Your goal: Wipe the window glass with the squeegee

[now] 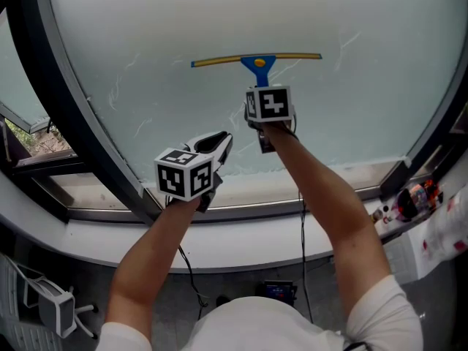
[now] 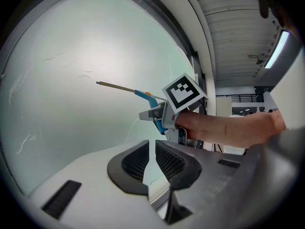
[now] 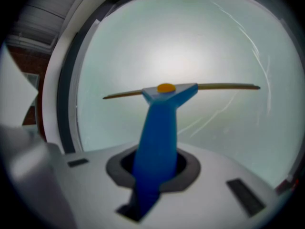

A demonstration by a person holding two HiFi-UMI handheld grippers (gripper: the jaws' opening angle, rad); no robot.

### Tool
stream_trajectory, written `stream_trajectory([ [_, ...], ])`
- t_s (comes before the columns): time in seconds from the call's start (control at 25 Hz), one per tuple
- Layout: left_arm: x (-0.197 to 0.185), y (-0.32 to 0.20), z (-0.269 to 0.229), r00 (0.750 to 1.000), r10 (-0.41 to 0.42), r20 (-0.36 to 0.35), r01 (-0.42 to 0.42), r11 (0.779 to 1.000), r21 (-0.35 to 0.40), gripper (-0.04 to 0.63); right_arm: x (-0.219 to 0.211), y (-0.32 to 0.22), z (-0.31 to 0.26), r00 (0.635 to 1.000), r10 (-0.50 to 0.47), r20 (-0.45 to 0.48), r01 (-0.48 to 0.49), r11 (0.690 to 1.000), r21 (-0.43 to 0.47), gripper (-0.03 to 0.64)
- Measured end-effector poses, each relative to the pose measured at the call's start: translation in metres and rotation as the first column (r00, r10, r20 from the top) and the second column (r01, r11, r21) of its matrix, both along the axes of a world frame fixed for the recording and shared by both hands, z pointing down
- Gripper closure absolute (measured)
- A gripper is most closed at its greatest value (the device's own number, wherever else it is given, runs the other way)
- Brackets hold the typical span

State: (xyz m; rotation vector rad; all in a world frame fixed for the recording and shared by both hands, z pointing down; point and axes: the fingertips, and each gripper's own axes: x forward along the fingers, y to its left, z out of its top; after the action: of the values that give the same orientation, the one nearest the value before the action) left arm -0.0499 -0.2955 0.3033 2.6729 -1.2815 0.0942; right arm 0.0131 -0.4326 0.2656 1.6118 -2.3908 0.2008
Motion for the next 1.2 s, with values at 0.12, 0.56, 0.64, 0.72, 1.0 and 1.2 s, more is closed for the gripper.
stream_trajectory([
  [0.12,-0.001,0.0,0.004,1.0,-0.002,-0.001,0.002,1.0,-0.005,0.529,-0.001,0.001,0.008,1.0,-0.001,0.001,0.001,1.0,-0.011,0.541],
  [0.56,-0.001,0.001,0.028,1.0,0.002,0.002,-0.002,0.999,-0.047,0.529,-0.003,0.001,0.038,1.0,-0.001,0.003,0.001,0.999,-0.049,0.546],
  [0.64,-0.001,0.001,0.031,1.0,0.001,0.001,-0.001,0.999,-0.053,0.529,-0.002,0.001,0.043,1.0,0.002,0.003,-0.001,0.998,-0.057,0.548],
  [0.72,-0.001,0.001,0.035,1.0,0.002,0.001,-0.001,0.998,-0.061,0.529,-0.002,0.002,0.049,1.0,0.004,0.003,-0.004,0.998,-0.066,0.549],
  [1.0,-0.001,0.002,0.051,1.0,0.001,-0.003,-0.001,0.996,-0.088,0.529,-0.002,0.003,0.074,1.0,0.005,0.001,-0.005,0.995,-0.098,0.551],
  [1.2,-0.004,0.0,0.061,1.0,-0.006,-0.008,0.005,0.994,-0.106,0.529,-0.002,0.002,0.088,1.0,0.005,-0.005,-0.006,0.993,-0.118,0.555],
])
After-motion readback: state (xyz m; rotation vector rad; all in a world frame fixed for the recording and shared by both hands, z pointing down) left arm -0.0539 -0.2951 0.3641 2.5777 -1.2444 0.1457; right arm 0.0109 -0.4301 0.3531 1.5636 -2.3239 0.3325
